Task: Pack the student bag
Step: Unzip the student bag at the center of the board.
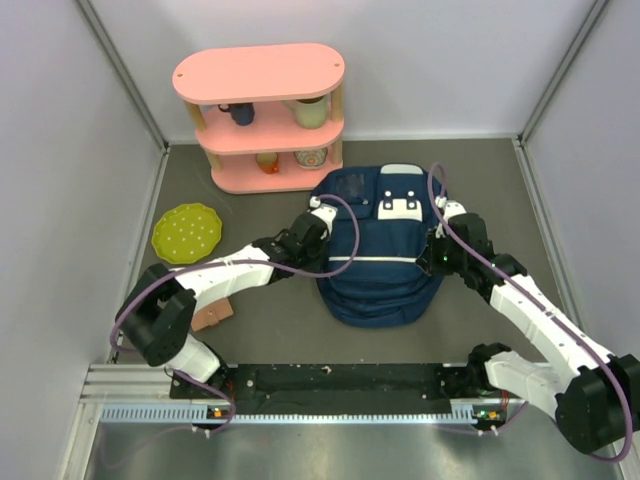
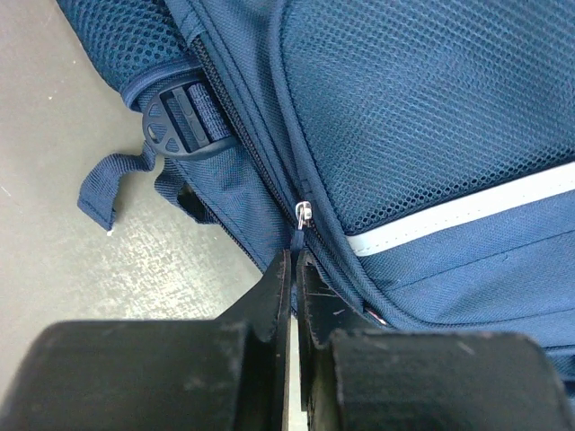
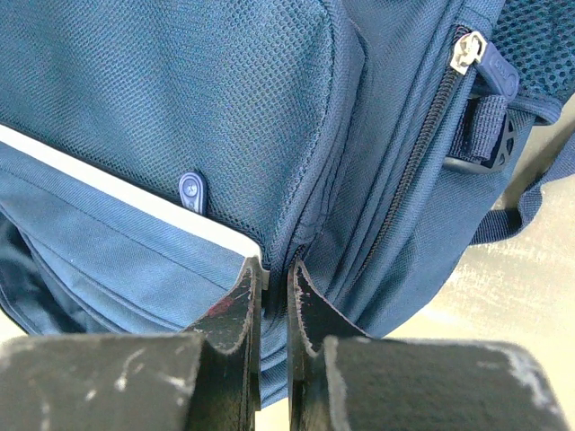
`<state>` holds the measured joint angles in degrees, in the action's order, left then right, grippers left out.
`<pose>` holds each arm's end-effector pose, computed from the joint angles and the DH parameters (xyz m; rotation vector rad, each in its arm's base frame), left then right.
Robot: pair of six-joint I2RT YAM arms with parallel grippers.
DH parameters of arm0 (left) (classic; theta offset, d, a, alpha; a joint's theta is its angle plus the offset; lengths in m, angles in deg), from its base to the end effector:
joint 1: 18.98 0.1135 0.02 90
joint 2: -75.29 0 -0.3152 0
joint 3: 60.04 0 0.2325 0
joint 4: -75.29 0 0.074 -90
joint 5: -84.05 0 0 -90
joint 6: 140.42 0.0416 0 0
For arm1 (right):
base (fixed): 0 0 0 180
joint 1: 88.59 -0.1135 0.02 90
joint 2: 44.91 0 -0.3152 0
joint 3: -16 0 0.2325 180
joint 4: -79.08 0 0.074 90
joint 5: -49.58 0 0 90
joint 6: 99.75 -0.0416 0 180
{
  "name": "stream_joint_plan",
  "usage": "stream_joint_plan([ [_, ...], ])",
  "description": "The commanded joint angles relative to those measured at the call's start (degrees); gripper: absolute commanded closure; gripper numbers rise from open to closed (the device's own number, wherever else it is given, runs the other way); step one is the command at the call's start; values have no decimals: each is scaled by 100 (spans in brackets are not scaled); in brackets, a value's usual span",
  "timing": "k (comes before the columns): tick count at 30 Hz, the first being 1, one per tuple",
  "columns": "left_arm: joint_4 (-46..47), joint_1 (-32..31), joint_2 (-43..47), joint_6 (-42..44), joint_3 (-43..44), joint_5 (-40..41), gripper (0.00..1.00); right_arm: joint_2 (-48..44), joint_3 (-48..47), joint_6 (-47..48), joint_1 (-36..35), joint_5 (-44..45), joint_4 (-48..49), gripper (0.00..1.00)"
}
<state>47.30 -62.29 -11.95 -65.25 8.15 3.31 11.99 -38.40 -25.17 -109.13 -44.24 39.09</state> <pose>0.2251 -0.2030 0.2682 0.5154 2.3413 -0.2885 0.1538 0.0606 0.2894 -0.1390 2.3392 0.3926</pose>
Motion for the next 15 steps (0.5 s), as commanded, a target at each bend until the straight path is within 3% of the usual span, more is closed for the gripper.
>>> stream_joint_plan([
  [1, 723, 471, -82, -564, 126, 69, 100, 75, -328, 329, 50, -137, 957, 100],
  [14, 971, 745, -337, -846, 767, -222, 98, 93, -222, 365, 50, -146, 887, 100],
  [15, 909, 745, -311, -820, 785, -283, 90, 110, -231, 329, 50, 19, 860, 89],
])
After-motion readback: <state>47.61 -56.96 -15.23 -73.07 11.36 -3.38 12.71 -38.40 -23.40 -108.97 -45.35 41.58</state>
